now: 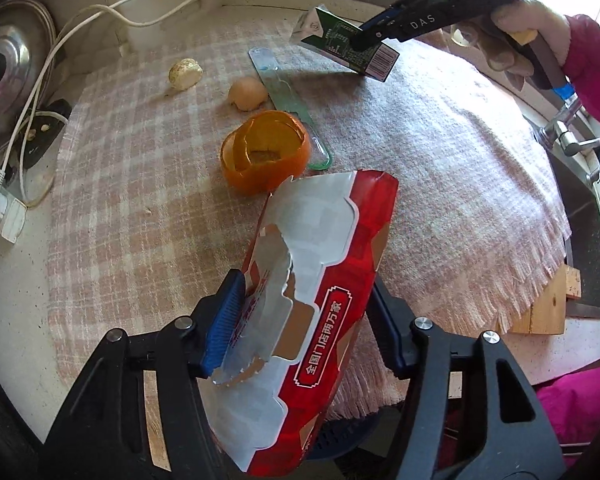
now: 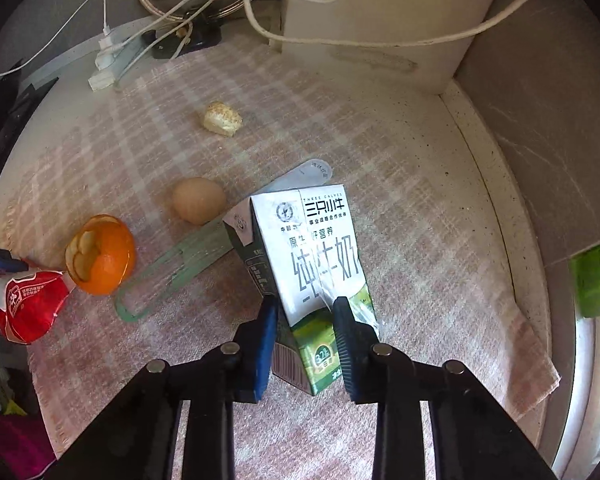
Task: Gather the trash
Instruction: 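Grasp the red tissue pack with the left tool while the right tool grasps the milk carton, then lift the tissue pack and milk carton and carry them down over the wastebasket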
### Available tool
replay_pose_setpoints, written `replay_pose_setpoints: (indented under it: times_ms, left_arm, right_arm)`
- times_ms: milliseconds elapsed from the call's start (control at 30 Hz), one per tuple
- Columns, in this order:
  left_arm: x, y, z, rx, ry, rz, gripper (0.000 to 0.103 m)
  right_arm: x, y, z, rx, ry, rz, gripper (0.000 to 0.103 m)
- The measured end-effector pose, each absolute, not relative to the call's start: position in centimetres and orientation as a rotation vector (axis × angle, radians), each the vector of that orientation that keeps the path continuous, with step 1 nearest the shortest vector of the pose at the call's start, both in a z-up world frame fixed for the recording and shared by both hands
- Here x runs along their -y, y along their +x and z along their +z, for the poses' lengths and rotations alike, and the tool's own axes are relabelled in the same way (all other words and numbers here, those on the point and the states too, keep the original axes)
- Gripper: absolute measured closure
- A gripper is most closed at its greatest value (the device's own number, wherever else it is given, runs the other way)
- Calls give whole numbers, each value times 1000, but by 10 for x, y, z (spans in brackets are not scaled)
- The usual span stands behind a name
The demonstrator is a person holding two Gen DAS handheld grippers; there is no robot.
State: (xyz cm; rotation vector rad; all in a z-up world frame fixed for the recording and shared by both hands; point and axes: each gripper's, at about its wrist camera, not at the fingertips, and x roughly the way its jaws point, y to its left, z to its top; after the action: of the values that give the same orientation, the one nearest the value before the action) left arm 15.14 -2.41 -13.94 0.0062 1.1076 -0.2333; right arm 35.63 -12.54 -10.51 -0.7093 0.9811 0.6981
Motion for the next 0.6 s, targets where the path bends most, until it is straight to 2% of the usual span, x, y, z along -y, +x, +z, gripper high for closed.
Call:
replay_pose_setpoints:
  times_ms: [300,600]
  left_arm:
    - [13,141,-127,-1060,-60,-199,46]
    - [7,129,-120,-1019,-105,-171,47]
  right_arm:
    - [165,355,-93,-1009,-469,689,86]
    - [188,315,-86,-981,-340,702,89]
